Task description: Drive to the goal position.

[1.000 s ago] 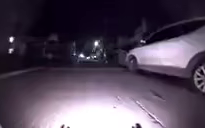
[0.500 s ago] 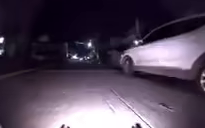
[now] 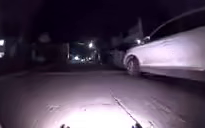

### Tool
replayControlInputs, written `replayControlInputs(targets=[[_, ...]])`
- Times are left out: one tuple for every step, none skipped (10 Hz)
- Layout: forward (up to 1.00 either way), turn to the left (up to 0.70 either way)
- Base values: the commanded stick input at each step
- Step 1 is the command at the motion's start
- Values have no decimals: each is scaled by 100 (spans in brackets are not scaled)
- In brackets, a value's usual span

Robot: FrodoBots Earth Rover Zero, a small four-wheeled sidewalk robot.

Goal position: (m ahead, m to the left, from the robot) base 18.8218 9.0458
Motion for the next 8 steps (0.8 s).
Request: replayControlInputs(targets=[[85,0],[85,0],[85,0],[85,0],[85,0],[85,0],[85,0],[85,0]])
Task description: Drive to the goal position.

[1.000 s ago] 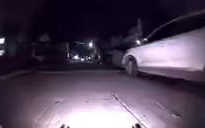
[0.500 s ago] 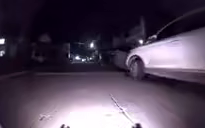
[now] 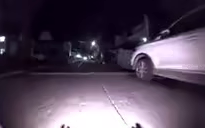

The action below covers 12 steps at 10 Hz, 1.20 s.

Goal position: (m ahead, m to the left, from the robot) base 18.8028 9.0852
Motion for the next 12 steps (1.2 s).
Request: replayControlInputs(targets=[[85,0],[85,0],[85,0],[85,0],[85,0],[85,0],[85,0],[85,0],[85,0],[85,0],[85,0],[85,0]])
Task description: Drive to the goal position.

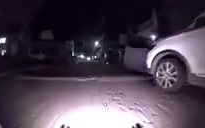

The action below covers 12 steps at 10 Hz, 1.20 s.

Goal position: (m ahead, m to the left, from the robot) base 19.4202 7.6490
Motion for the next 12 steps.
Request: replayControlInputs(targets=[[85,0],[85,0],[85,0],[85,0],[85,0],[85,0],[85,0],[85,0],[85,0],[85,0],[85,0],[85,-1]])
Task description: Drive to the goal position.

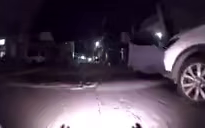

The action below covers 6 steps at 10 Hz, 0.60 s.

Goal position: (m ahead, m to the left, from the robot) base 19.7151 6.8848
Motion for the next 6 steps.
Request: replayControlInputs(targets=[[85,-23],[85,-23],[85,-1],[85,0],[85,0],[85,0]])
